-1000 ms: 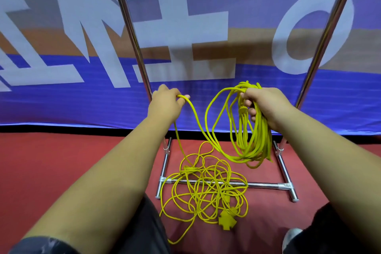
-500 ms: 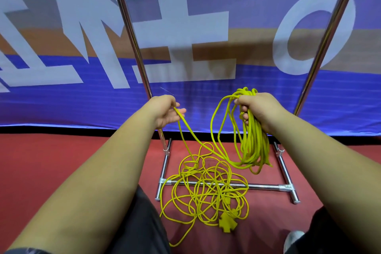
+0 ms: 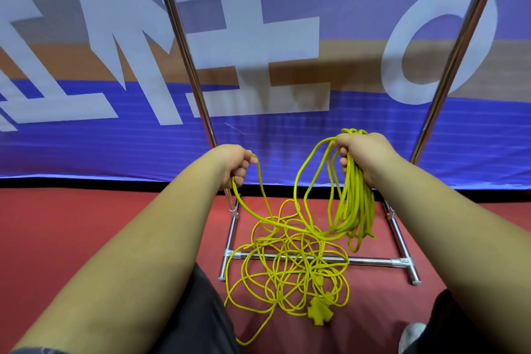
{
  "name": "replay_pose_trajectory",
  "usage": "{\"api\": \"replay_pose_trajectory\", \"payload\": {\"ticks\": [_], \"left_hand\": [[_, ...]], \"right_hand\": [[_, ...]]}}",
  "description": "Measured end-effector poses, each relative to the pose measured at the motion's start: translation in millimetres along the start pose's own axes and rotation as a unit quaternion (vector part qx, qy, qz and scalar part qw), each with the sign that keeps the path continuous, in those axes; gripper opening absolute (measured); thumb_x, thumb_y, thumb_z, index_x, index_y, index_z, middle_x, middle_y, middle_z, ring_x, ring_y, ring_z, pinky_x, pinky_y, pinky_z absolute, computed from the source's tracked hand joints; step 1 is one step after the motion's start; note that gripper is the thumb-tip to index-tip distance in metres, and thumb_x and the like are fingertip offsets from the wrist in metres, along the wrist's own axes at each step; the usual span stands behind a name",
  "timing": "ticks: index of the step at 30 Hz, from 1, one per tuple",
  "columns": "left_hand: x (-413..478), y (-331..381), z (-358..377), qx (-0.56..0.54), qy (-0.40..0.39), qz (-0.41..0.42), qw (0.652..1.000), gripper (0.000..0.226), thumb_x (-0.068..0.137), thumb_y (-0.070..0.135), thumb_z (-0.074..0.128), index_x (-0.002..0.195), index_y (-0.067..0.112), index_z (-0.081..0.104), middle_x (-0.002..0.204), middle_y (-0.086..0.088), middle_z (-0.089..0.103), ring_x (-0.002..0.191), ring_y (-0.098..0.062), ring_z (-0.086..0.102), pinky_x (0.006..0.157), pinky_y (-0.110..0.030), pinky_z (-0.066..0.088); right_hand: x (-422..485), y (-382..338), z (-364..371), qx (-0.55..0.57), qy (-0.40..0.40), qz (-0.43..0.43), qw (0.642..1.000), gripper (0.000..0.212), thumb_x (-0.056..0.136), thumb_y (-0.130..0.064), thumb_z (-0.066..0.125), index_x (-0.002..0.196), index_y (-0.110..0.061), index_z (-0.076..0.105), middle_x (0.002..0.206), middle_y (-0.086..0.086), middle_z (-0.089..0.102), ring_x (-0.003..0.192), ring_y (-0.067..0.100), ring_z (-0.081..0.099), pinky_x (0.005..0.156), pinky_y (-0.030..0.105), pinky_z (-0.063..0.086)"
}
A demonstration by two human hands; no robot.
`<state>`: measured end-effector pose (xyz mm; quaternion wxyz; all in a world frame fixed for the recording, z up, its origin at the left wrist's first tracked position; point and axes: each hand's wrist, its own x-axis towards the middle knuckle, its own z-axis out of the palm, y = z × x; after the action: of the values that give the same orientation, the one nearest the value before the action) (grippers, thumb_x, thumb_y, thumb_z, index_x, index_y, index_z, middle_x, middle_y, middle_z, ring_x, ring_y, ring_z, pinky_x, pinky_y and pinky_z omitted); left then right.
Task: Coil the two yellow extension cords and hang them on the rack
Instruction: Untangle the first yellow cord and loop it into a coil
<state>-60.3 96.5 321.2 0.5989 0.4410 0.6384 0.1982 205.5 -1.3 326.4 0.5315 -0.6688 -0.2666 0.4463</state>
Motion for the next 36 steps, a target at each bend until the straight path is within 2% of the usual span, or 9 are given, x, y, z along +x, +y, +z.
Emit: {"api": "replay_pose_trajectory", "payload": {"ticks": [4, 7, 12, 16, 18, 21, 24, 29, 36], "left_hand": [[-6.2, -1.6, 6.6, 0.035, 0.016, 0.028, 0.999, 0.026, 0.105, 0.016, 0.046, 0.103, 0.011, 0.071, 0.066, 0.004, 0.045, 0.051, -0.010, 0.037, 0.049, -0.022, 0.040], [-3.7, -2.5, 7.2, 0.048, 0.030, 0.037, 0.998, 0.027, 0.102, 0.009, 0.042, 0.103, 0.004, 0.069, 0.067, 0.001, 0.041, 0.050, -0.012, 0.030, 0.044, -0.024, 0.030], [-3.0, -3.7, 4.4, 0.152, 0.051, 0.080, 0.984, 0.033, 0.097, 0.041, 0.062, 0.100, 0.010, 0.076, 0.064, -0.003, 0.035, 0.049, -0.021, 0.029, 0.045, -0.025, 0.027], [-16.4, 7.7, 13.9, 0.297, 0.043, 0.134, 0.944, 0.032, 0.104, 0.042, 0.052, 0.097, 0.025, 0.078, 0.081, -0.008, 0.046, 0.061, -0.026, 0.036, 0.064, -0.032, 0.037], [-24.0, 9.9, 12.9, 0.301, 0.026, 0.217, 0.928, 0.032, 0.106, 0.036, 0.050, 0.100, 0.028, 0.079, 0.084, 0.005, 0.059, 0.065, -0.019, 0.049, 0.066, -0.028, 0.041], [-30.5, 7.1, 2.2, 0.314, -0.035, 0.287, 0.904, 0.025, 0.105, 0.033, 0.057, 0.099, 0.032, 0.081, 0.108, 0.014, 0.072, 0.101, 0.005, 0.063, 0.092, -0.028, 0.046], [-35.4, 8.0, -1.9, 0.368, -0.114, 0.322, 0.865, 0.021, 0.105, 0.032, 0.060, 0.103, 0.035, 0.081, 0.105, 0.017, 0.070, 0.098, 0.002, 0.063, 0.097, -0.027, 0.045], [-45.1, 12.5, -0.1, 0.275, -0.203, 0.404, 0.848, 0.023, 0.107, 0.019, 0.056, 0.113, 0.020, 0.078, 0.111, 0.003, 0.069, 0.111, -0.017, 0.061, 0.103, -0.029, 0.043], [-38.4, 13.8, 22.1, 0.125, -0.167, 0.438, 0.874, 0.028, 0.111, 0.022, 0.043, 0.111, 0.021, 0.071, 0.093, 0.006, 0.064, 0.084, -0.011, 0.049, 0.073, -0.028, 0.036]], "right_hand": [[-0.6, 0.6, 0.3, 0.006, 0.023, 0.012, 1.000, 0.014, 0.090, -0.008, 0.069, 0.079, -0.011, 0.062, 0.060, 0.003, 0.055, 0.045, 0.016, 0.053, 0.041, 0.021, 0.047], [2.1, 1.7, 0.7, 0.010, 0.030, 0.021, 0.999, 0.012, 0.091, -0.008, 0.070, 0.080, -0.009, 0.064, 0.059, 0.002, 0.056, 0.040, 0.013, 0.054, 0.043, 0.021, 0.048], [1.8, 2.1, 3.1, 0.026, 0.023, 0.032, 0.999, 0.013, 0.092, -0.007, 0.069, 0.081, -0.010, 0.061, 0.059, 0.003, 0.054, 0.038, 0.013, 0.051, 0.040, 0.020, 0.046], [3.8, 2.0, 4.7, 0.034, 0.035, 0.027, 0.998, 0.014, 0.092, -0.007, 0.069, 0.080, -0.010, 0.062, 0.060, 0.003, 0.054, 0.043, 0.015, 0.053, 0.044, 0.022, 0.048], [8.2, 4.2, 5.8, 0.044, 0.070, 0.017, 0.996, 0.016, 0.090, -0.006, 0.069, 0.076, -0.010, 0.062, 0.060, 0.004, 0.056, 0.047, 0.017, 0.055, 0.053, 0.029, 0.051], [12.4, 8.5, 5.4, 0.049, 0.146, 0.006, 0.988, 0.018, 0.084, -0.013, 0.071, 0.067, -0.013, 0.065, 0.045, -0.002, 0.060, 0.057, 0.022, 0.063, 0.069, 0.042, 0.057], [15.0, 10.9, 2.9, -0.004, 0.175, -0.020, 0.984, 0.015, 0.083, -0.021, 0.071, 0.072, -0.011, 0.069, 0.042, -0.003, 0.062, 0.064, 0.025, 0.072, 0.071, 0.041, 0.060], [14.7, 12.3, 1.7, -0.087, 0.106, -0.082, 0.987, 0.016, 0.088, -0.015, 0.070, 0.073, -0.011, 0.067, 0.058, 0.004, 0.063, 0.049, 0.017, 0.061, 0.058, 0.030, 0.048], [-3.4, 13.5, 12.0, -0.035, -0.104, -0.076, 0.991, 0.009, 0.092, -0.011, 0.075, 0.100, -0.010, 0.075, 0.075, 0.006, 0.075, 0.061, 0.016, 0.068, 0.060, 0.030, 0.051]]}}
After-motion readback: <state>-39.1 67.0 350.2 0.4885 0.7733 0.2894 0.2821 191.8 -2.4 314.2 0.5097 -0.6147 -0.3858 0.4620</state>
